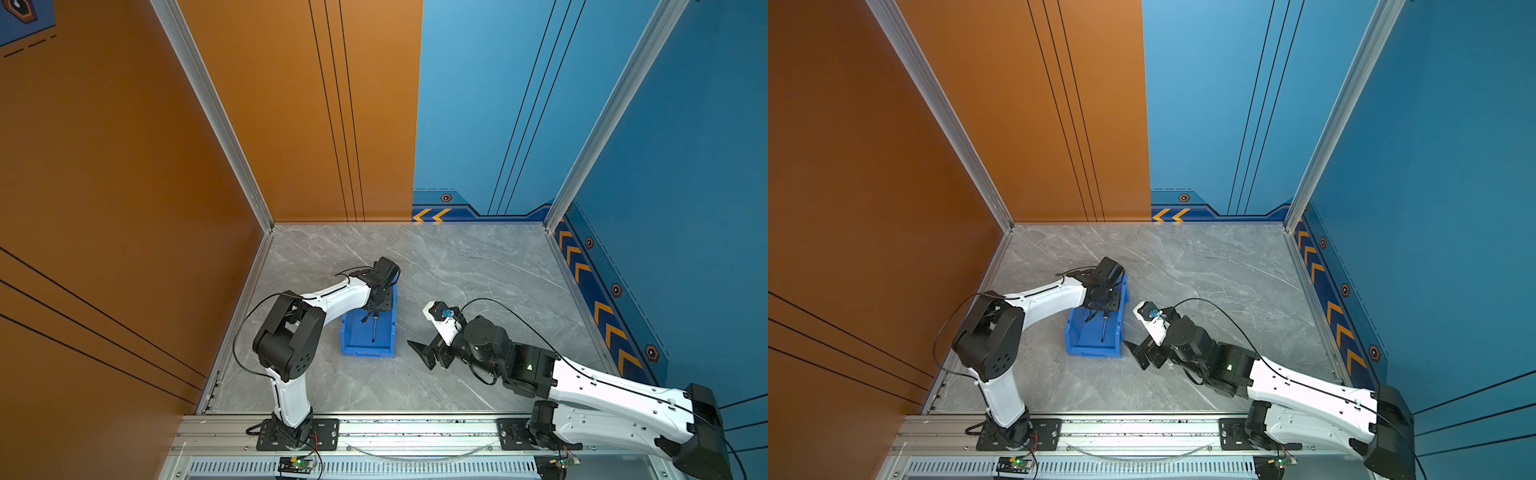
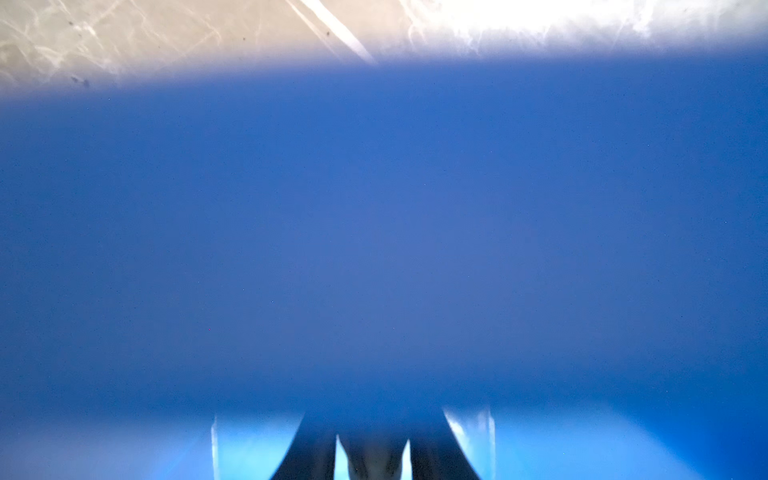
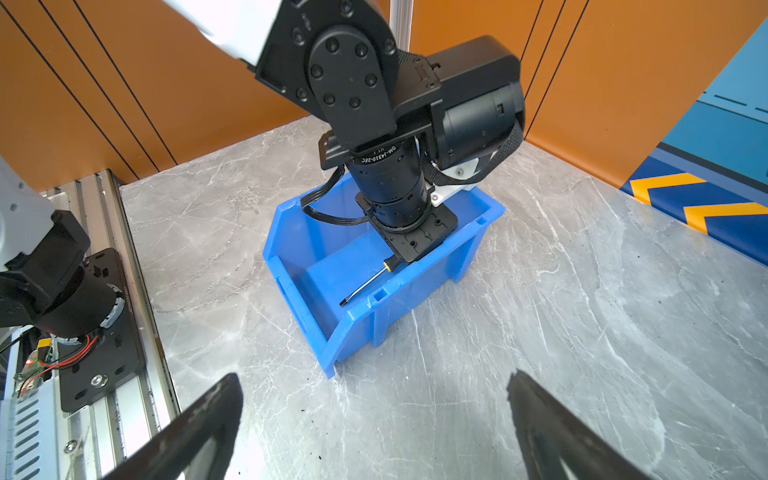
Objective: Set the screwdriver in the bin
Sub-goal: 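Lower the screwdriver tip-first into the blue bin with the left gripper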
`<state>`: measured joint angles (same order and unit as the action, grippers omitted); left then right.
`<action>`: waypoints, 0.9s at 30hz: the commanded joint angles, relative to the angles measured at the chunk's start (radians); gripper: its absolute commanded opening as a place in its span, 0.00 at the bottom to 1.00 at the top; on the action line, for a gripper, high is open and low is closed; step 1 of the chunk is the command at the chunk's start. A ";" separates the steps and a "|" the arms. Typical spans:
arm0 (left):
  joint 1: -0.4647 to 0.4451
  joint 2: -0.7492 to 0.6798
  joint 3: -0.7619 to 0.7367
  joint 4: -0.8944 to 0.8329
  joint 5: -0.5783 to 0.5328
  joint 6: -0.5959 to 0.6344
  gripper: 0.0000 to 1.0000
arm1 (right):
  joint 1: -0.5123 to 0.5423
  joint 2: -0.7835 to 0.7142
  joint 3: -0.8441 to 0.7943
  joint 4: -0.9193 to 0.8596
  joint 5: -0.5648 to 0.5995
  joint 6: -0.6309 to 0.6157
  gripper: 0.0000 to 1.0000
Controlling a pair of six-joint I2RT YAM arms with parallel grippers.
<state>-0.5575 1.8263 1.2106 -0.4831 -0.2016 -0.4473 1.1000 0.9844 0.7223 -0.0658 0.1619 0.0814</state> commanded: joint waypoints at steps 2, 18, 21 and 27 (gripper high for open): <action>-0.009 -0.077 -0.017 -0.033 -0.003 -0.025 0.14 | -0.004 0.000 -0.007 0.033 0.001 0.000 1.00; -0.009 -0.126 -0.096 -0.031 0.028 -0.069 0.12 | 0.000 -0.003 -0.007 0.044 0.009 0.022 1.00; -0.009 -0.107 -0.097 -0.022 0.029 -0.069 0.12 | 0.001 -0.007 -0.007 0.039 0.016 0.024 1.00; -0.007 -0.066 -0.105 0.002 0.040 -0.076 0.12 | 0.004 -0.018 -0.011 0.034 0.034 0.031 1.00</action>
<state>-0.5579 1.7378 1.1202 -0.4858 -0.1799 -0.5072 1.0996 0.9836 0.7223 -0.0406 0.1627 0.0940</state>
